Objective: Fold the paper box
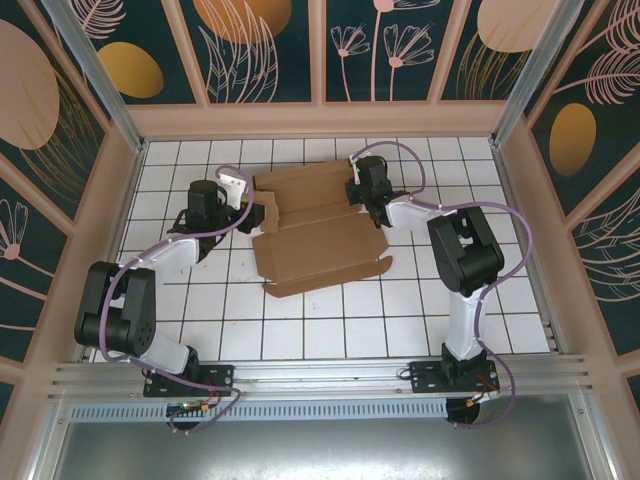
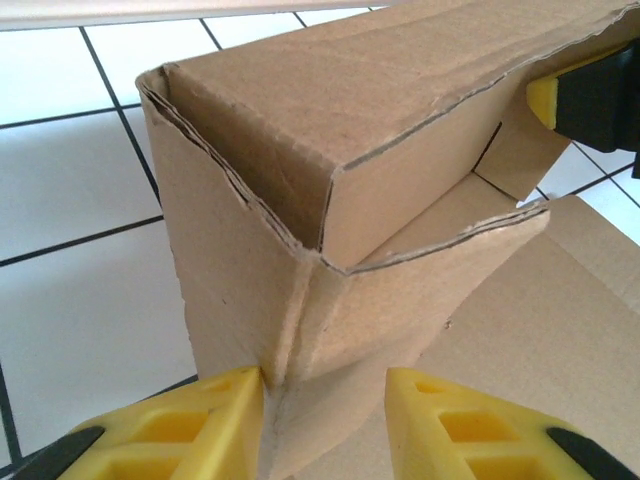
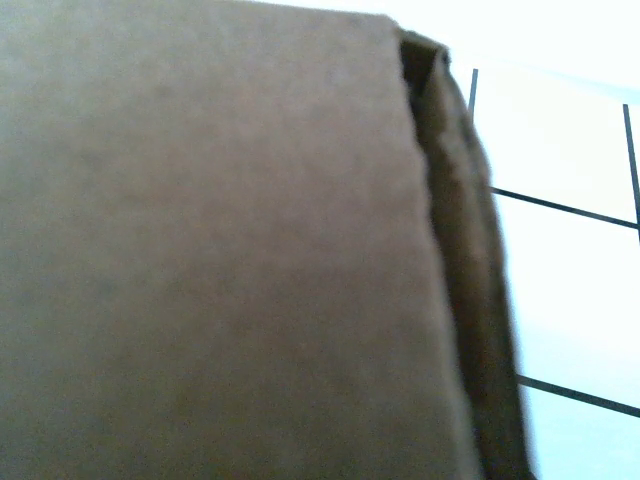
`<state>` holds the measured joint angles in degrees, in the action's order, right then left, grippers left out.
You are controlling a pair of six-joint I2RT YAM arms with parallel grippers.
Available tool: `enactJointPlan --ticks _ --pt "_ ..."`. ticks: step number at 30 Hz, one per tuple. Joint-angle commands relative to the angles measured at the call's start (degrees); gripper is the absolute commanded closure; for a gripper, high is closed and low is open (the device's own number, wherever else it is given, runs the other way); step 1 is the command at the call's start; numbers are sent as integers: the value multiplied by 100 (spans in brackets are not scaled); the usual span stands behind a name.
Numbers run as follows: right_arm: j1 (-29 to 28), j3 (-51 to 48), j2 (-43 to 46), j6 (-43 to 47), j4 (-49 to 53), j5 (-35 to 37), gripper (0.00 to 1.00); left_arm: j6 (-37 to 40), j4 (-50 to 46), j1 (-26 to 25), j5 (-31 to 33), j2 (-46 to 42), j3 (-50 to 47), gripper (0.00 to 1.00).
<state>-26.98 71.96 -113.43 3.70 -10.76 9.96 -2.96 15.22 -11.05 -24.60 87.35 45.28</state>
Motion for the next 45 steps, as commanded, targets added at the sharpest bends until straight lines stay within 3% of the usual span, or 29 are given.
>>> enactJointPlan --ticks 1,12,21,42,45 --pt "-15 -175 -396 -54 786 -290 100 276 112 -20 357 42 97 61" --pt "-164 -257 -285 -69 730 -120 100 -114 -46 -53 1479 675 462 50" --pt "-246 -407 -77 -178 573 34 100 -224 -370 -175 2454 1002 836 55" --pt "-373 -842 55 532 -88 -495 100 995 -330 -218 2623 1831 1801 47" --pt "-402 -880 82 550 -136 -502 100 913 -362 -221 2771 1942 1912 51"
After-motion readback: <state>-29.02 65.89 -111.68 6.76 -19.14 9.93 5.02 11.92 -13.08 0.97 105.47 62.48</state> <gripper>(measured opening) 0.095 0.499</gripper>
